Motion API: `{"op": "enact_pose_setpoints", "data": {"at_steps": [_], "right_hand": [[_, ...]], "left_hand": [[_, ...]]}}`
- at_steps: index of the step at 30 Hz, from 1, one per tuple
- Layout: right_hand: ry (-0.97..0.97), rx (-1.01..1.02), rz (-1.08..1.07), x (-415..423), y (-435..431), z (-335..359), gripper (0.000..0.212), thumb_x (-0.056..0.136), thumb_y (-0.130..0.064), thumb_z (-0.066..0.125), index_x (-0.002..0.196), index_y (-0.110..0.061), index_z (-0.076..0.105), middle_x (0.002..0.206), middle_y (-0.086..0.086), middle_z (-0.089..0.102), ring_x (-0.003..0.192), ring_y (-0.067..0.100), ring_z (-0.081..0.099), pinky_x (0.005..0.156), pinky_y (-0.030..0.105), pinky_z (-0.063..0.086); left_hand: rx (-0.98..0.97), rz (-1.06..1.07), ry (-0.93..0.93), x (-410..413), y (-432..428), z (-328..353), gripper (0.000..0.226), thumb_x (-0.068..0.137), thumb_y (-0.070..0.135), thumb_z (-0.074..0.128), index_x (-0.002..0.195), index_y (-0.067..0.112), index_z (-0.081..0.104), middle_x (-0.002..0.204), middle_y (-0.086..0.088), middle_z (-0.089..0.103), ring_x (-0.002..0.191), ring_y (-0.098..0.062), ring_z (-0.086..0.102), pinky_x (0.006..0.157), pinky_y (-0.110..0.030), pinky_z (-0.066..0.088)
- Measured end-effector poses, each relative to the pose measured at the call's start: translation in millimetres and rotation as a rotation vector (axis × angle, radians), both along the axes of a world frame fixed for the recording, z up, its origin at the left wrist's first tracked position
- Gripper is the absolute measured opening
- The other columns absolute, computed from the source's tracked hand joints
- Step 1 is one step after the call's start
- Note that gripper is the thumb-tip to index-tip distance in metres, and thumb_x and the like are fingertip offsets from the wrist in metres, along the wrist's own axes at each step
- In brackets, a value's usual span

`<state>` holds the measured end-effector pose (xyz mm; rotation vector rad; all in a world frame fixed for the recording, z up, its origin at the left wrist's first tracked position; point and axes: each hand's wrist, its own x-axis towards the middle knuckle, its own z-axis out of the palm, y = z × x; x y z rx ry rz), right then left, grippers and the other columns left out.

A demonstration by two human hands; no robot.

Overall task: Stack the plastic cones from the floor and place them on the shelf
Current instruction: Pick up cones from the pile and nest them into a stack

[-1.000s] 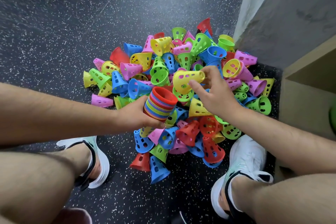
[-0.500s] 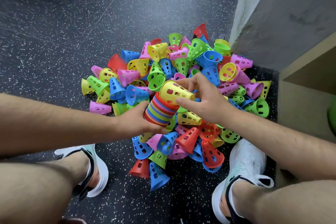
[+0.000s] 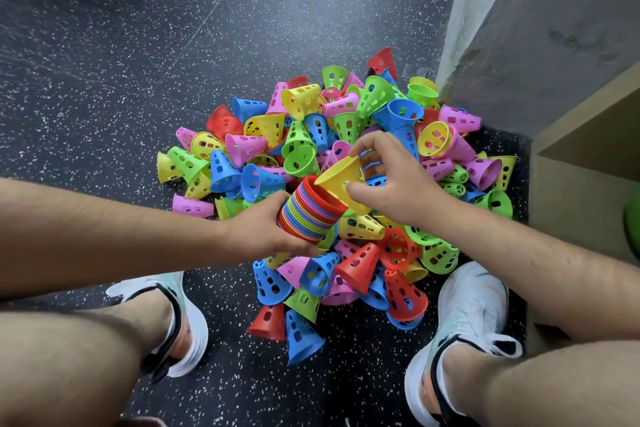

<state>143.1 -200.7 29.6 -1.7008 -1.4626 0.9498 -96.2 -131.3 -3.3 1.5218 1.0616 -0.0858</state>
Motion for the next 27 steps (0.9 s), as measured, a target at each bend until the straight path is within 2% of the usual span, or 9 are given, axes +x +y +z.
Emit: {"op": "enact_pose_setpoints", "data": {"at_steps": [5, 7, 11, 14, 17, 19, 21, 23, 27], "right_hand": [[0.092, 0.109, -0.11, 0, 2, 4, 0.029, 0.083, -0.019, 0.072, 0.102, -0.02, 0.05, 0.119, -0.009, 0.061, 0.102, 0.014, 0.06, 0.091, 0.04, 0.053], [0.145, 0.116, -0.164, 0, 4, 1, 0.03, 0.082, -0.027, 0.074, 0.099, -0.018, 0.05, 0.118, -0.009, 0.062, 0.1, 0.016, 0.062, 0.09, 0.043, 0.054], [0.05, 0.007, 0.046, -4, -4, -9, 0.03, 0.085, -0.031, 0.076, 0.101, -0.023, 0.052, 0.12, -0.011, 0.062, 0.112, 0.006, 0.06, 0.1, 0.037, 0.049], [0.041, -0.057, 0.172, 0, -12, -18, 0.034, 0.087, -0.028, 0.072, 0.115, -0.028, 0.053, 0.121, -0.014, 0.059, 0.12, 0.002, 0.054, 0.105, 0.032, 0.043], [0.035, -0.042, 0.022, 6, -14, -31, 0.034, 0.091, -0.028, 0.063, 0.122, -0.028, 0.05, 0.118, -0.012, 0.055, 0.113, 0.002, 0.053, 0.097, 0.032, 0.047], [-0.159, -0.094, 0.033, 10, -14, -45, 0.033, 0.096, -0.03, 0.06, 0.128, -0.027, 0.049, 0.12, -0.014, 0.051, 0.109, 0.002, 0.052, 0.095, 0.031, 0.046], [-0.384, -0.131, 0.131, 14, -13, -61, 0.039, 0.099, -0.035, 0.056, 0.136, -0.026, 0.048, 0.13, -0.01, 0.05, 0.119, 0.009, 0.049, 0.102, 0.033, 0.043], [-0.491, -0.121, 0.194, 17, -11, -71, 0.038, 0.1, -0.037, 0.055, 0.137, -0.028, 0.05, 0.136, -0.006, 0.048, 0.125, 0.016, 0.045, 0.106, 0.036, 0.041], [-0.683, -0.141, 0.299, 17, -2, -79, 0.04, 0.101, -0.037, 0.05, 0.14, -0.028, 0.051, 0.155, -0.003, 0.036, 0.136, 0.024, 0.036, 0.112, 0.044, 0.036]], "left_hand": [[-0.016, 0.002, -0.008, -1, 0, -2, 0.073, 0.065, 0.023, 0.098, 0.123, 0.023, 0.053, 0.109, -0.012, 0.071, 0.088, -0.019, 0.074, 0.073, -0.027, 0.058], [-0.016, 0.006, -0.014, -1, 1, -3, 0.073, 0.065, 0.022, 0.098, 0.123, 0.022, 0.053, 0.109, -0.014, 0.071, 0.087, -0.02, 0.074, 0.072, -0.03, 0.059], [0.003, 0.035, -0.034, 3, 2, 2, 0.073, 0.07, 0.016, 0.096, 0.128, 0.022, 0.052, 0.108, -0.015, 0.073, 0.096, -0.032, 0.075, 0.086, -0.048, 0.063], [0.027, 0.028, -0.021, 6, 3, 6, 0.074, 0.07, 0.019, 0.095, 0.13, 0.023, 0.052, 0.108, -0.01, 0.074, 0.096, -0.024, 0.075, 0.087, -0.04, 0.063], [0.042, 0.018, 0.008, 4, 5, 5, 0.074, 0.069, 0.023, 0.095, 0.128, 0.023, 0.051, 0.109, -0.007, 0.073, 0.095, -0.02, 0.075, 0.085, -0.034, 0.063], [0.033, 0.004, 0.03, 2, 4, 4, 0.075, 0.066, 0.027, 0.097, 0.126, 0.024, 0.052, 0.108, -0.007, 0.073, 0.095, -0.021, 0.074, 0.087, -0.036, 0.062], [0.015, 0.004, 0.028, -1, 2, 1, 0.084, 0.057, 0.034, 0.101, 0.125, 0.025, 0.053, 0.109, -0.007, 0.073, 0.097, -0.021, 0.074, 0.086, -0.037, 0.062], [0.005, 0.013, 0.015, -2, -1, 3, 0.087, 0.049, 0.039, 0.097, 0.123, 0.026, 0.054, 0.108, -0.006, 0.072, 0.094, -0.016, 0.074, 0.079, -0.028, 0.06], [-0.008, 0.023, 0.01, -3, -3, 4, 0.069, 0.062, 0.023, 0.096, 0.117, 0.027, 0.054, 0.103, -0.002, 0.072, 0.083, -0.006, 0.072, 0.07, -0.018, 0.056]]}}
